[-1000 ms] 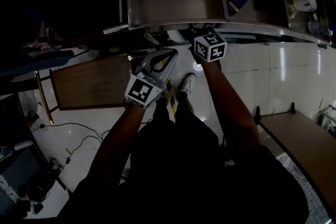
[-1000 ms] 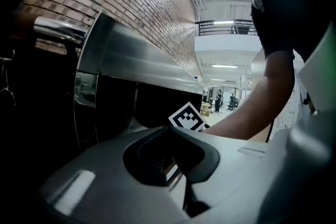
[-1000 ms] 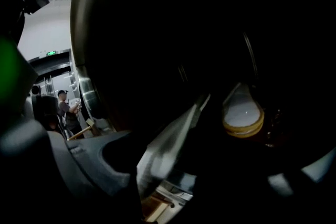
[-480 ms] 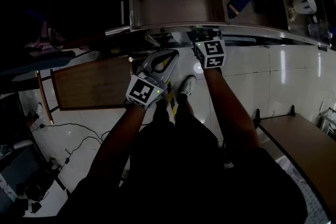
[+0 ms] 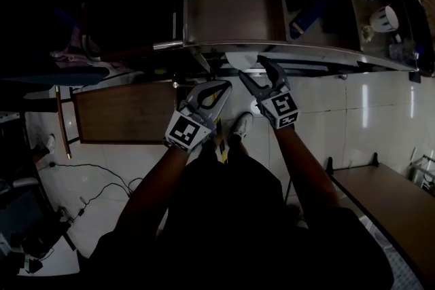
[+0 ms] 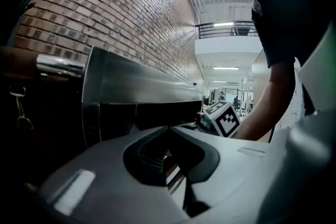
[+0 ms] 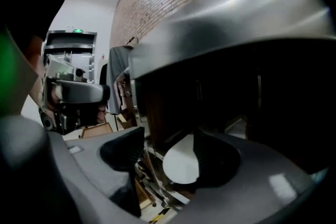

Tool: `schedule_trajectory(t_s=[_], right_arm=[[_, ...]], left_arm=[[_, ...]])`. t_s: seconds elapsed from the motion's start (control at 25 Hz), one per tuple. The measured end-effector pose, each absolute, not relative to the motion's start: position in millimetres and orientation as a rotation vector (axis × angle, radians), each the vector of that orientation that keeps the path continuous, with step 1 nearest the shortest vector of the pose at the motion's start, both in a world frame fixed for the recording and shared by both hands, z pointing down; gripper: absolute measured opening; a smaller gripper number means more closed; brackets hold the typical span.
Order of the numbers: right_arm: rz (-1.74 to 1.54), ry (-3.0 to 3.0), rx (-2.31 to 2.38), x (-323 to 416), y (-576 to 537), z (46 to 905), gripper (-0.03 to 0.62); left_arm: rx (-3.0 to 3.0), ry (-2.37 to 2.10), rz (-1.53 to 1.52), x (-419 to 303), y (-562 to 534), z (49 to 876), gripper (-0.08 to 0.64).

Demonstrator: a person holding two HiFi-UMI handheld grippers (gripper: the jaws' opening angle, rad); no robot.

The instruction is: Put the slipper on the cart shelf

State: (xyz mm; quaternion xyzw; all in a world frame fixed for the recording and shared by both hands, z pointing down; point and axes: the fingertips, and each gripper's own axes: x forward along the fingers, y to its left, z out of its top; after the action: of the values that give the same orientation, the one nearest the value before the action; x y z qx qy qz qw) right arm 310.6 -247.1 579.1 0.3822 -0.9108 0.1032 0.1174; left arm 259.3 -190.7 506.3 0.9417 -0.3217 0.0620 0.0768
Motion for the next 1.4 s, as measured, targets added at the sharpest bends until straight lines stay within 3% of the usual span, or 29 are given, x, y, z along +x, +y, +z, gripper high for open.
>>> schedule_trajectory(t_s=[0.16, 0.44, 0.56, 0.88, 1.4], right_arm=[[0.261, -2.778, 0.991, 295.9, -199.9, 529.8, 0.263], [0.137, -2.905, 0.765, 267.5, -147.1, 436.1, 0.039], [0.126, -2.949, 0.663, 251.9, -141.1, 415.9, 0.009], [0.121, -3.003, 0.526, 193.0, -118.8, 402.7, 0.002], [0.348, -2.911, 0.704, 35.7, -84.0, 421.3, 0.003]], left_arm=[[2.828, -1.010, 0.156, 250.0, -170.8, 474.0, 0.002], [2.789, -1.138, 0.132, 221.6, -134.9, 424.3, 0.002], [2.770, -1.208, 0.131, 208.2, -125.4, 411.6, 0.002], [2.727, -1.307, 0.127, 155.0, -107.4, 404.8, 0.002], [2.787, -1.189, 0.062, -0.8, -68.9, 408.7, 0.002]])
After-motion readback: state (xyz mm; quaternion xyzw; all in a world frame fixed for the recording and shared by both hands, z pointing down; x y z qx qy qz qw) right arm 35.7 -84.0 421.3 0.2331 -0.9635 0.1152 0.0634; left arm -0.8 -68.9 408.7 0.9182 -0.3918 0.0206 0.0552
